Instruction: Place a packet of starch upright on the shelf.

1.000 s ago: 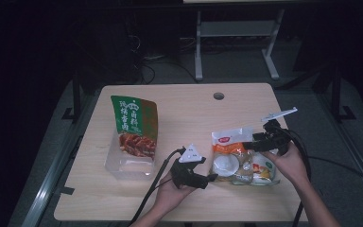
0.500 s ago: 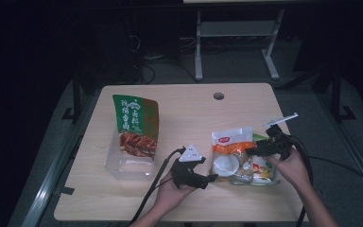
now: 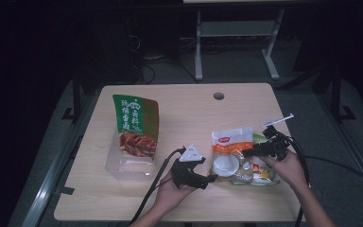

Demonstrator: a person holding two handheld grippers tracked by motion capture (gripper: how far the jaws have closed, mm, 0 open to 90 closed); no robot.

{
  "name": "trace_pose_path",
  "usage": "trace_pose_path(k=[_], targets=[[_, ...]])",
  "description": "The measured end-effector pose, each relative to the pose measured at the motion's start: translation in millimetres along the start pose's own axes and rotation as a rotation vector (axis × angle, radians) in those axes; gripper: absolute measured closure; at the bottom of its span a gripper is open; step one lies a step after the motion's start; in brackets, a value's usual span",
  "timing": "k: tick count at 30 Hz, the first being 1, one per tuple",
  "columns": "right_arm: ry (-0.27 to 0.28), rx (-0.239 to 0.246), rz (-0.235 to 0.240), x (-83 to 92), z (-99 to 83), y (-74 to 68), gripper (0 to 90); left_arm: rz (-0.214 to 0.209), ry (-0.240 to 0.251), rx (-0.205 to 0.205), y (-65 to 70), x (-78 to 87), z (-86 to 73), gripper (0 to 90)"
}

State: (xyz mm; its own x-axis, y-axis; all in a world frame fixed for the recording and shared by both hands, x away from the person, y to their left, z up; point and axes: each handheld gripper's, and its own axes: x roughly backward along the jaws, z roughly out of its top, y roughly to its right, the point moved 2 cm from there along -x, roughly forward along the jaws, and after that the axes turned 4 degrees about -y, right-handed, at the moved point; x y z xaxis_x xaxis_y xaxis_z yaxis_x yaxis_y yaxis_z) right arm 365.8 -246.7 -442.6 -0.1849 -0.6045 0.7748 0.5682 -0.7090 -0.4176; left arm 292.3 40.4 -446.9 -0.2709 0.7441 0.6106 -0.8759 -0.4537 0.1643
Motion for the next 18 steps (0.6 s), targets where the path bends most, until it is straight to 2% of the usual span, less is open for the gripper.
trace_pose_path(k=[5,14,18], targets=[[-0.015,-0.016,0.042,-2.5,1.0,-2.6,62.6,-0.001,-0.001,0.008,-0.1,0.1,-0.1,23.7],[-0.005,0.004,0.085,-4.1,3.4,-6.6,83.5,-0.006,-0.004,0.021,-2.0,-0.6,-0.2,23.6],[-0.01,0.044,0.066,-3.3,5.2,-13.9,88.6,-0.013,0.0,0.026,-1.8,-1.1,0.1,23.5]])
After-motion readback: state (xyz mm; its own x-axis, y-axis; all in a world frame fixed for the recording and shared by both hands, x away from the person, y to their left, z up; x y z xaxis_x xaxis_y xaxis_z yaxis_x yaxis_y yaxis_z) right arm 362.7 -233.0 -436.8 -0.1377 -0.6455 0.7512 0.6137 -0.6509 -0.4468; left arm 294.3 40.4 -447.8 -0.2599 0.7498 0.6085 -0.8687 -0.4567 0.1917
